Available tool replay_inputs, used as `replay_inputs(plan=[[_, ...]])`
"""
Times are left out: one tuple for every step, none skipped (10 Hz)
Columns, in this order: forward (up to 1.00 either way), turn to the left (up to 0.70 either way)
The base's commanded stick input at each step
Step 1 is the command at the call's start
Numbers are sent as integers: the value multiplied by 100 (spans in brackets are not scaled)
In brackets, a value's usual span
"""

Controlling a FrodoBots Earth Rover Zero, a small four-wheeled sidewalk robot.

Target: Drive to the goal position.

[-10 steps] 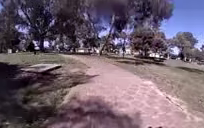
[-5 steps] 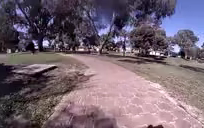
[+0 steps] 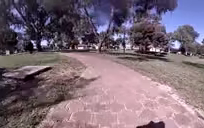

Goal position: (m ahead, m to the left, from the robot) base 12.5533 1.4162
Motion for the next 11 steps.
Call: replay_inputs(plan=[[70, 0], [70, 0], [70, 0], [70, 0], [70, 0], [70, 0], [70, 0], [70, 0], [70, 0], [70, 0], [70, 0]])
